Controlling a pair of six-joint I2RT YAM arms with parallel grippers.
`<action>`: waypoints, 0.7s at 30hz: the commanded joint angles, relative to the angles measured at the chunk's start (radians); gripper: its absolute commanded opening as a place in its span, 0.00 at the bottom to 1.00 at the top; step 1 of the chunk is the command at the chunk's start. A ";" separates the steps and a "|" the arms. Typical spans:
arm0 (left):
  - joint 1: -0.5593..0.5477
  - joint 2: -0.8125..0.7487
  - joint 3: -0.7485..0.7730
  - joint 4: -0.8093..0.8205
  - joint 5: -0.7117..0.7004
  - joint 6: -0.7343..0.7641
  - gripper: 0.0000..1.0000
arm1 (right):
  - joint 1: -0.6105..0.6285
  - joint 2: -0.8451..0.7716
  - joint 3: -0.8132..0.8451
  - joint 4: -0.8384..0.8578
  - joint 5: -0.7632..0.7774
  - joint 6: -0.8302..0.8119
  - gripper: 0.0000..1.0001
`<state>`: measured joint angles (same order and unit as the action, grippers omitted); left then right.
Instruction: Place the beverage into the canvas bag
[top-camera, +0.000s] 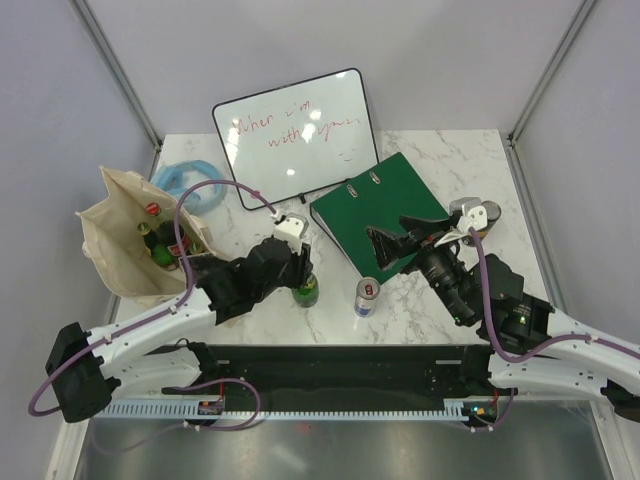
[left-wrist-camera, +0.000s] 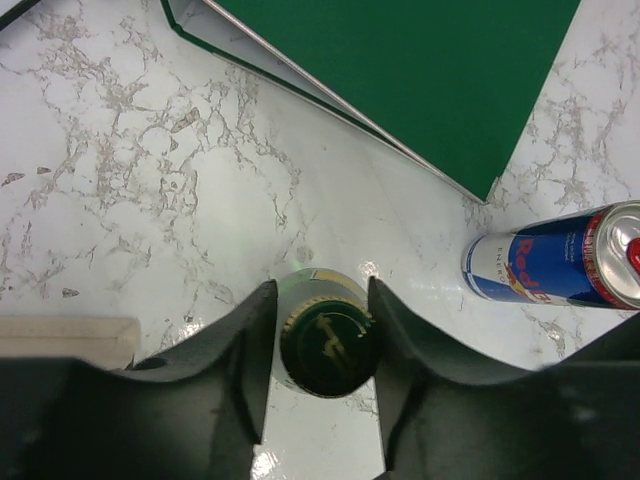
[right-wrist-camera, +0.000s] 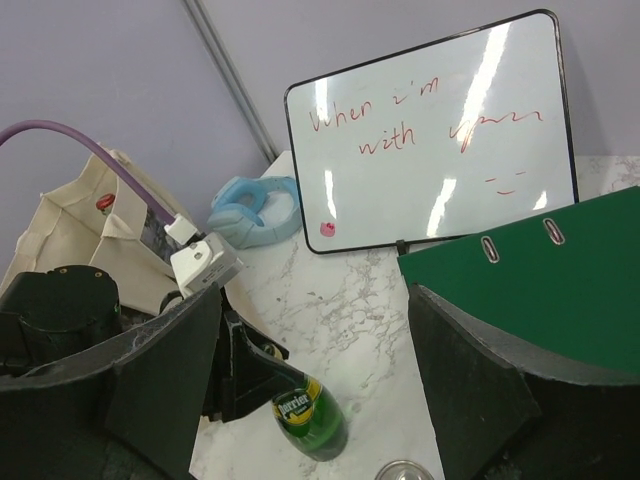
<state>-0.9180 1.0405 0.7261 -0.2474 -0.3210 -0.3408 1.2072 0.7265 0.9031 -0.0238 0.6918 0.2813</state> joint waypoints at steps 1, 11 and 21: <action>-0.007 0.027 -0.001 -0.023 -0.026 -0.055 0.56 | 0.002 -0.002 -0.006 0.010 0.028 -0.013 0.83; -0.016 0.033 -0.007 -0.029 -0.038 -0.061 0.54 | 0.002 0.016 -0.004 0.016 0.035 -0.011 0.83; -0.024 0.046 0.001 -0.044 -0.039 -0.060 0.50 | 0.002 0.017 -0.004 0.016 0.048 -0.008 0.83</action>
<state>-0.9340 1.0779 0.7261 -0.2604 -0.3210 -0.3748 1.2072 0.7460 0.9031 -0.0227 0.7170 0.2806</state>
